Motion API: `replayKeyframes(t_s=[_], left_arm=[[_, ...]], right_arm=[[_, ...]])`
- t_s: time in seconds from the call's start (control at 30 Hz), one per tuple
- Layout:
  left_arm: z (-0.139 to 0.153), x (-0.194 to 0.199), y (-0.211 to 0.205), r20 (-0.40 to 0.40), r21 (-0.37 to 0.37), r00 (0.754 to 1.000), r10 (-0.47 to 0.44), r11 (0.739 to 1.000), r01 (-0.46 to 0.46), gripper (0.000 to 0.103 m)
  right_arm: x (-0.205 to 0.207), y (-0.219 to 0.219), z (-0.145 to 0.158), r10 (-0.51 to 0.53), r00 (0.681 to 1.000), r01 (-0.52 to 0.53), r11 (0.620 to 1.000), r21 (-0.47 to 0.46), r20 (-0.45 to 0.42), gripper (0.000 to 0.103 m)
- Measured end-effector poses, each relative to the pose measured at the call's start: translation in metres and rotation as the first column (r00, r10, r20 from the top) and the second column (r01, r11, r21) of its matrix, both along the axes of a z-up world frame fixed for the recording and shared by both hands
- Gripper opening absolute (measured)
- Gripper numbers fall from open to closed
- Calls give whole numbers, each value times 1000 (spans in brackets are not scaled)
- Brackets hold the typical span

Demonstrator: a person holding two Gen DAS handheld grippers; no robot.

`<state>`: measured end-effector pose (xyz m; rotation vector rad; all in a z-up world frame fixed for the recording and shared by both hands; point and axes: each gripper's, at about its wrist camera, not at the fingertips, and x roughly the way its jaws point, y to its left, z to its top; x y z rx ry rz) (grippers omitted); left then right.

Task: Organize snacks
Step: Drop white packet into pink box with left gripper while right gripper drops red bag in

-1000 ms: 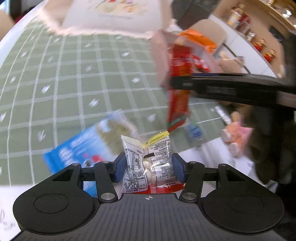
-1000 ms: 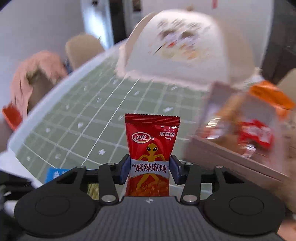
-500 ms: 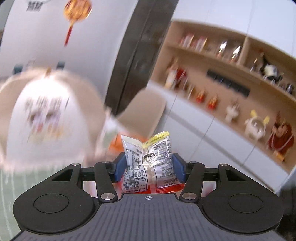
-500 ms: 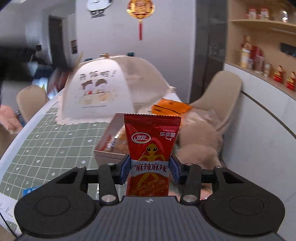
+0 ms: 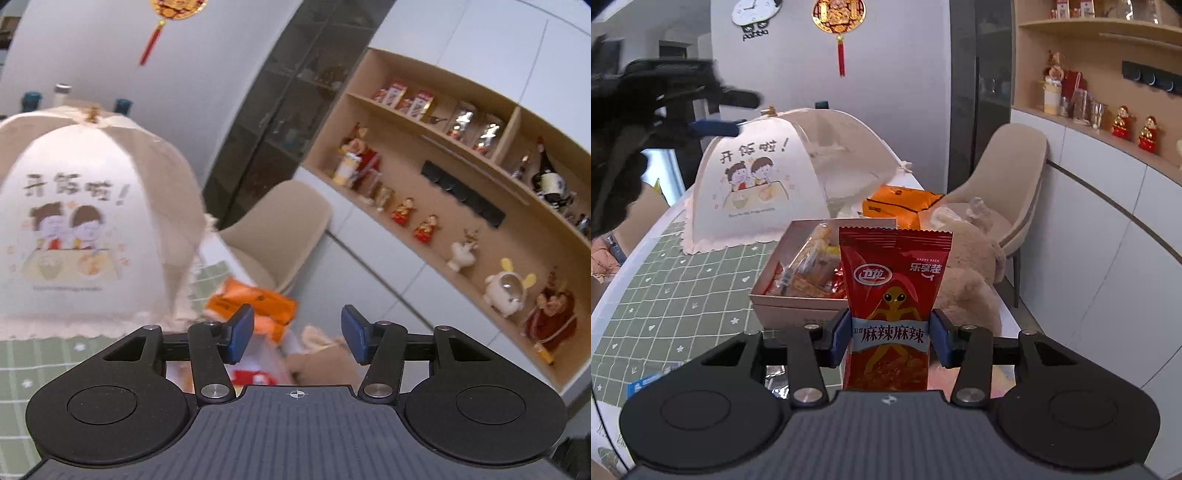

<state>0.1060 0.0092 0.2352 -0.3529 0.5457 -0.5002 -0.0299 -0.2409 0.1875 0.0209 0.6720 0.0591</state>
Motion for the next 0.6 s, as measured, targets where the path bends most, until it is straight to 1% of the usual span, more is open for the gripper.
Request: replayKeyframes(t_s=[0.1,0.17,0.23,0.3,0.33,0.37,0.4,0.47,0.53,0.6], left_arm=[[-20,-22,17,-52,42,998,43,998,-41,57],[-46,-41,31,-112,51,992,55,997,-50,57],[-70,-47,41,-173,59,981,87,995,-78,57],[-90,-51,50,-231,45,967,111,994,-103,57],[-98,-54,56,-248,36,961,126,992,-121,57],[-101,-58,62,-249,32,959,136,991,-132,57],[-103,-62,70,-242,36,959,147,989,-142,57],[-103,-74,83,-218,83,958,184,982,-169,57],[-105,-87,96,-201,145,955,218,971,-191,57],[-112,-102,111,-220,189,944,244,960,-205,57]], right_arm=[[12,5,12,27,999,-27,999,20,30,46],[25,12,29,44,996,-44,999,2,71,45],[51,18,56,71,992,-73,997,16,108,45],[90,23,79,79,992,-84,995,52,96,48],[111,24,86,74,995,-79,995,67,74,60],[133,26,89,80,996,-83,994,70,49,77],[154,28,89,94,995,-96,993,65,28,82],[179,30,81,82,997,-81,996,47,-5,83],[188,32,64,67,997,-65,997,32,-48,83],[184,34,42,87,993,-82,995,61,-84,83]])
